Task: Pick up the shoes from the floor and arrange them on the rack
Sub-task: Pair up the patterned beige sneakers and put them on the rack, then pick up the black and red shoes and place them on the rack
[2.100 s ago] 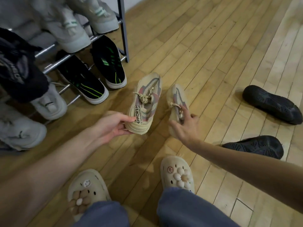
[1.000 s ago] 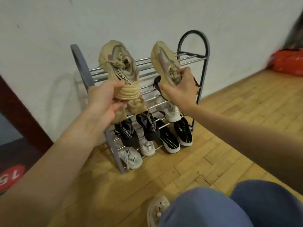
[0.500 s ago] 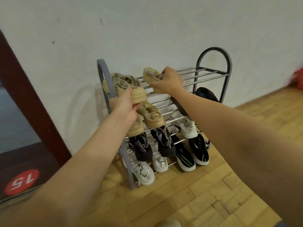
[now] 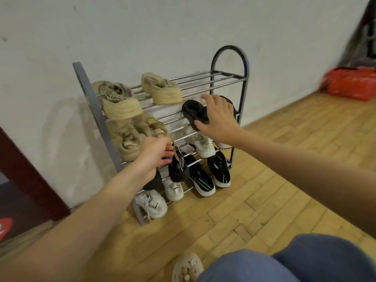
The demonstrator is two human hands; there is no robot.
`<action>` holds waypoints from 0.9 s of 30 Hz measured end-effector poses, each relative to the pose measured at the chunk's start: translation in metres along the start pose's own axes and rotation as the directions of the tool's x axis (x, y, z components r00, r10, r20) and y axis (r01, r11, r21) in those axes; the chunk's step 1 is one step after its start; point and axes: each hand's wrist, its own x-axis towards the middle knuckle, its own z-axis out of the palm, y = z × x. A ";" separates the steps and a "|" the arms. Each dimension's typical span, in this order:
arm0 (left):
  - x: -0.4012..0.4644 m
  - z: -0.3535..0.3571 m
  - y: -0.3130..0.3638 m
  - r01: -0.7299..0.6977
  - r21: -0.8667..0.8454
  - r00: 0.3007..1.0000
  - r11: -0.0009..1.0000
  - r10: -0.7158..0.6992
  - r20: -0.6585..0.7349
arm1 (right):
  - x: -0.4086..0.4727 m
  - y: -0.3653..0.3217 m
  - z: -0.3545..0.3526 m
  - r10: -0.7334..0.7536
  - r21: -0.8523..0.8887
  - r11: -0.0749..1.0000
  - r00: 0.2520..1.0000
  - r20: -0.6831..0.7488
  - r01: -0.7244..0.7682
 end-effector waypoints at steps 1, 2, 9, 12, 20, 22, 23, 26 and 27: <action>0.003 0.010 -0.002 0.000 0.038 1.000 0.999 0.000 0.016 | -0.009 0.018 -0.003 0.039 -0.016 0.999 0.999 0.018 -0.039; 0.005 0.022 -0.004 -0.002 0.082 1.000 0.997 0.000 0.029 | -0.020 0.037 -0.006 0.085 -0.029 0.996 0.996 0.038 -0.084; 0.025 0.137 -0.048 -0.069 0.356 0.965 0.932 -0.028 0.260 | -0.133 0.196 -0.011 0.516 -0.246 0.853 0.814 0.266 -0.460; 0.028 0.189 -0.074 -0.101 0.428 0.936 0.898 -0.060 0.348 | -0.197 0.262 -0.011 0.652 -0.363 0.756 0.673 0.350 -0.544; 0.035 0.288 -0.161 -0.167 0.527 0.865 0.833 -0.133 0.483 | -0.355 0.367 0.005 0.742 -0.606 0.665 0.288 0.606 -0.437; 0.034 0.305 -0.179 -0.175 0.531 0.848 0.829 -0.147 0.509 | -0.392 0.379 0.008 0.703 -0.613 0.702 0.215 0.678 -0.363; 0.034 0.312 -0.188 -0.181 0.534 0.837 0.826 -0.156 0.525 | -0.407 0.382 0.011 0.677 -0.608 0.729 0.204 0.707 -0.315; 0.031 0.332 -0.213 -0.206 0.548 0.811 0.811 -0.173 0.560 | -0.442 0.383 0.024 0.604 -0.569 0.797 0.251 0.756 -0.202; 0.030 0.338 -0.222 -0.212 0.548 0.804 0.809 -0.174 0.569 | -0.449 0.382 0.030 0.586 -0.559 0.810 0.278 0.761 -0.177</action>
